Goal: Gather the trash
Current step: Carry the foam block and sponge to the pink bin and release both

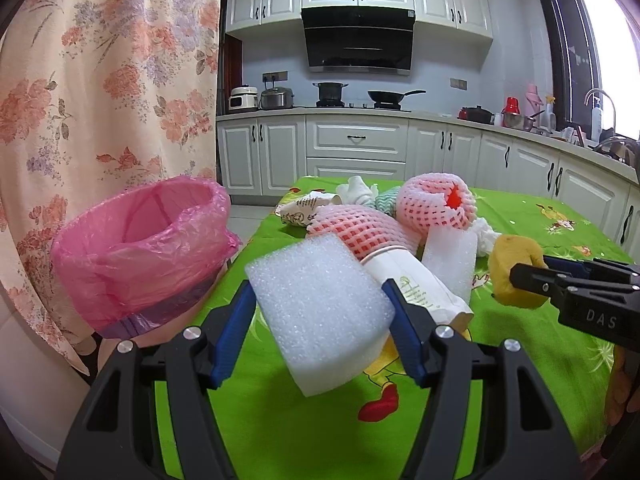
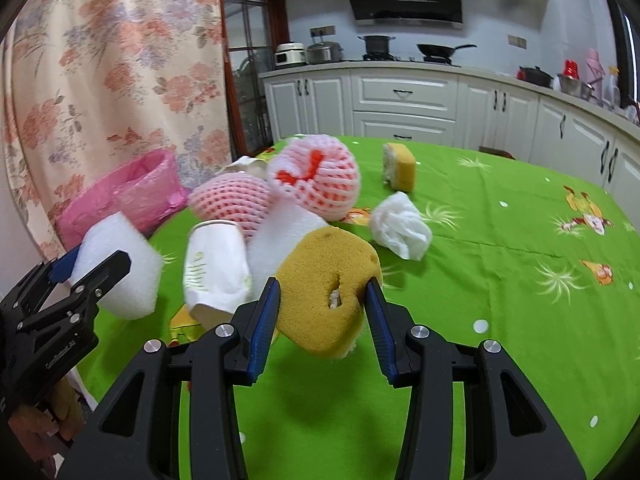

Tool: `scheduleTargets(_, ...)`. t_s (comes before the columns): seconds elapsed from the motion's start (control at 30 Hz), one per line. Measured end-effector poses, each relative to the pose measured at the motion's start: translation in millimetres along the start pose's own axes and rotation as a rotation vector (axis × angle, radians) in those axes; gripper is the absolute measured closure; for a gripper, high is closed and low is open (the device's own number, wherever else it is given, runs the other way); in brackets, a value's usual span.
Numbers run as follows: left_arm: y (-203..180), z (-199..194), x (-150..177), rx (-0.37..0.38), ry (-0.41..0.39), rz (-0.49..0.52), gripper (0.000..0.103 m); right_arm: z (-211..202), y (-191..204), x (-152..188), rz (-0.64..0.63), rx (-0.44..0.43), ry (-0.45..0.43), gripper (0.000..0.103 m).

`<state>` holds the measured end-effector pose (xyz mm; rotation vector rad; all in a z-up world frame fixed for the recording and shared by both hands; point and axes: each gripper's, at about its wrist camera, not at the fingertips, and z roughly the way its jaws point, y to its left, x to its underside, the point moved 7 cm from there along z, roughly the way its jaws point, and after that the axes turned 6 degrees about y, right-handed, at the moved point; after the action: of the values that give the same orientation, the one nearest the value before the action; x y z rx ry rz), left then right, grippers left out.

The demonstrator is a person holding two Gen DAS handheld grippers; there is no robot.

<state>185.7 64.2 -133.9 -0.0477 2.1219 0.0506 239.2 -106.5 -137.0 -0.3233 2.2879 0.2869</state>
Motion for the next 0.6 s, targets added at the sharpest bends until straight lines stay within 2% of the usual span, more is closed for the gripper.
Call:
scheduleTargets(0.33,14.7,-7.6,-4.2,-0.012,-0.013,-0.006,0.04,-11.7,18.0,-6.4,-0.025,-0.039,-0.037,0.061)
scheduleTargets(0.6,32.4,-30.5,-24.8,-0.003,-0.058,-0.019,0.04,-26.5,49.4,-26.1,-0.078,-0.097,-0.105,0.061)
